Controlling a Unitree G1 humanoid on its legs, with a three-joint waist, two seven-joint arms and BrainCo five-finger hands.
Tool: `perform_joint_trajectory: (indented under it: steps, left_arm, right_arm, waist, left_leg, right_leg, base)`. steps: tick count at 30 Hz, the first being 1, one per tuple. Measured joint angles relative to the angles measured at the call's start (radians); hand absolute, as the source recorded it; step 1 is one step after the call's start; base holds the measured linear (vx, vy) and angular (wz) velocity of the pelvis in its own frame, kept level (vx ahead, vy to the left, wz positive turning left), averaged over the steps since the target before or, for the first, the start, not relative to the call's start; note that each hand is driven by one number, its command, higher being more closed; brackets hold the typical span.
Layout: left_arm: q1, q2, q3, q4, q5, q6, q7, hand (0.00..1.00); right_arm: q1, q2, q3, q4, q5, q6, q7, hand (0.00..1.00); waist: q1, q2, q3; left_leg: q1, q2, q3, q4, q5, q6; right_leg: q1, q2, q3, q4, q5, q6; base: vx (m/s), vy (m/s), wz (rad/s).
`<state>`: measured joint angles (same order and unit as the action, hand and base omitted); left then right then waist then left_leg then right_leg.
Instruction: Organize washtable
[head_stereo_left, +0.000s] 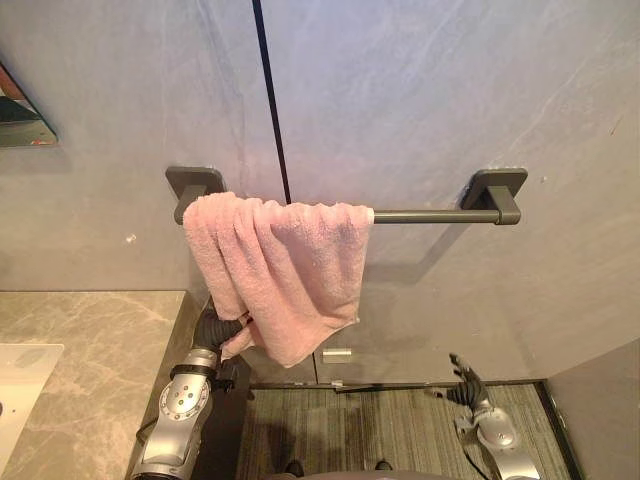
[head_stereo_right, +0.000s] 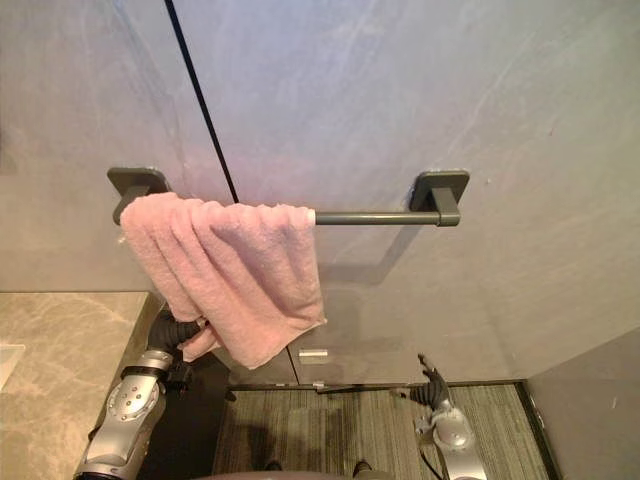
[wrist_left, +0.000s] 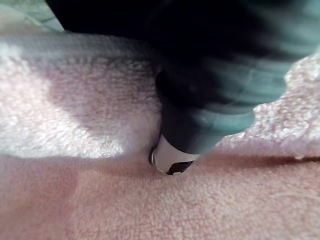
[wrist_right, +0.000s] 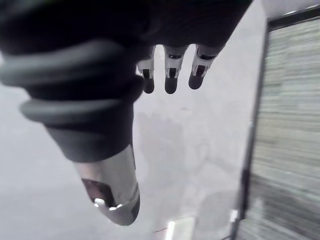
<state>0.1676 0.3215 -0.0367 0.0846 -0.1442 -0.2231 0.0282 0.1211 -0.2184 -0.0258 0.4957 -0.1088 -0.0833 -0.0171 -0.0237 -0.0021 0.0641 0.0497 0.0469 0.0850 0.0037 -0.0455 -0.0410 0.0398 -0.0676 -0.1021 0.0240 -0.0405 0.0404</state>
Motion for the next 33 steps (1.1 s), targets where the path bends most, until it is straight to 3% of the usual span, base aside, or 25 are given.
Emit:
perform_joint_trajectory:
  steps: [6,13,20,33]
  left_arm:
    - [0.009,-0.006,-0.004,-0.02,0.01,-0.002,0.013,1.0]
    - [0.011,-0.015,-0.034,-0.02,0.022,-0.004,0.019,1.0]
    - [0.01,-0.026,-0.051,-0.02,0.021,-0.008,0.021,1.0]
    - [0.008,-0.044,-0.082,-0.013,0.019,-0.017,0.033,1.0]
  right_arm:
    - [0.036,-0.017,0.077,-0.274,0.109,-0.051,0.065,0.0]
    - [0.027,-0.074,0.166,-0.401,0.248,-0.067,0.127,0.0]
    - [-0.076,-0.106,0.262,-0.427,0.339,-0.068,0.129,0.0]
    - [-0.238,-0.096,0.35,-0.355,0.393,-0.067,0.121,0.0]
  waist:
    - [0.006,-0.005,0.0]
    - [0.011,-0.015,-0.003]
    - [0.012,-0.023,-0.008]
    - [0.016,-0.025,-0.01]
  left_leg:
    - [0.014,0.004,0.003,0.006,-0.001,0.0]
    - [0.02,0.004,0.006,0.009,-0.001,0.0]
    - [0.015,0.003,0.005,0.01,-0.001,0.0]
    - [0.008,0.004,-0.028,0.012,0.005,-0.002]
  right_leg:
    - [0.005,0.003,0.031,0.012,-0.001,0.001]
    - [0.001,0.002,0.045,0.038,-0.007,0.008]
    - [-0.008,0.002,0.046,0.049,-0.01,0.008]
    - [0.006,0.003,0.018,0.048,-0.012,0.005]
  base:
    - [-0.01,-0.002,-0.12]
    - [-0.05,0.0,-0.04]
    - [-0.02,-0.003,-0.01]
    - [-0.02,-0.015,0.07]
